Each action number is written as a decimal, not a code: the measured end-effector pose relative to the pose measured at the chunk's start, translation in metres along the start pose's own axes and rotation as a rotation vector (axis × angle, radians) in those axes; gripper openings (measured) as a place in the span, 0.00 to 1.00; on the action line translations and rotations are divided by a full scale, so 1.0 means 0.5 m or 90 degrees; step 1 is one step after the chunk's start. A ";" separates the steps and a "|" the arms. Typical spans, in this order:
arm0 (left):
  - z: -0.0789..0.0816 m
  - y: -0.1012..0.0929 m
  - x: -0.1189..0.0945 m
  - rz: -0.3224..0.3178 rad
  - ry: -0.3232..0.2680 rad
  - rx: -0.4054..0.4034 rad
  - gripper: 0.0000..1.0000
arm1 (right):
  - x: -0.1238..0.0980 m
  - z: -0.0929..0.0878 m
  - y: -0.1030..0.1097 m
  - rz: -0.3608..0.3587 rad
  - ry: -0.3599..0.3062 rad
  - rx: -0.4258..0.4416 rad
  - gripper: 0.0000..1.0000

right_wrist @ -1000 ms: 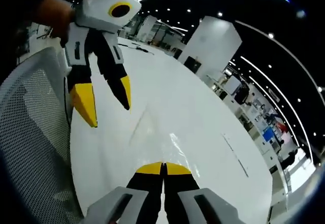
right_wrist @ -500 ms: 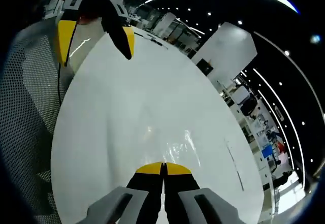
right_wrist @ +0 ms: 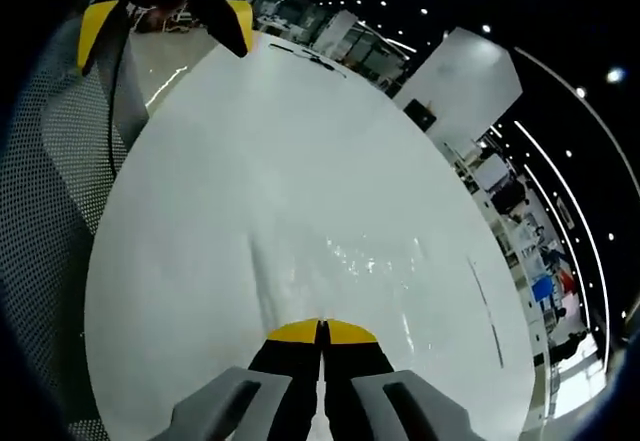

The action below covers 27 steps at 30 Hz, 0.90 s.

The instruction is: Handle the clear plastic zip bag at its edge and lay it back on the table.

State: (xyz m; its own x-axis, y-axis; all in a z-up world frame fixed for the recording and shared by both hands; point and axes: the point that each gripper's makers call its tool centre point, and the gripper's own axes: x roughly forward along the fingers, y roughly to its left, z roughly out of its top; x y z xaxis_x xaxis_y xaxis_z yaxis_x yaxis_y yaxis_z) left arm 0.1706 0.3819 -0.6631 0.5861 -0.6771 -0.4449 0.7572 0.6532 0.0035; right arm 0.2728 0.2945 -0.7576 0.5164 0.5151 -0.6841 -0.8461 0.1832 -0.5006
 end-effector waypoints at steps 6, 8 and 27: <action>0.001 0.004 0.000 0.004 -0.001 0.001 0.55 | -0.008 0.003 0.003 0.004 -0.012 0.061 0.10; 0.004 0.005 0.001 0.003 -0.004 0.000 0.56 | -0.018 0.005 -0.005 -0.011 -0.010 0.076 0.16; 0.003 0.014 0.011 0.022 -0.013 -0.042 0.66 | -0.220 -0.061 0.016 -0.047 -0.052 0.402 0.71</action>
State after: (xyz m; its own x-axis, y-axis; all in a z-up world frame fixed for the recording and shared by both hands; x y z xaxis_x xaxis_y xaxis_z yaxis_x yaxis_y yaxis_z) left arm 0.1796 0.3820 -0.6643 0.6180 -0.6601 -0.4271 0.7163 0.6966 -0.0402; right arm 0.2133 0.2136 -0.7027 0.5853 0.5395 -0.6053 -0.7366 0.6658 -0.1188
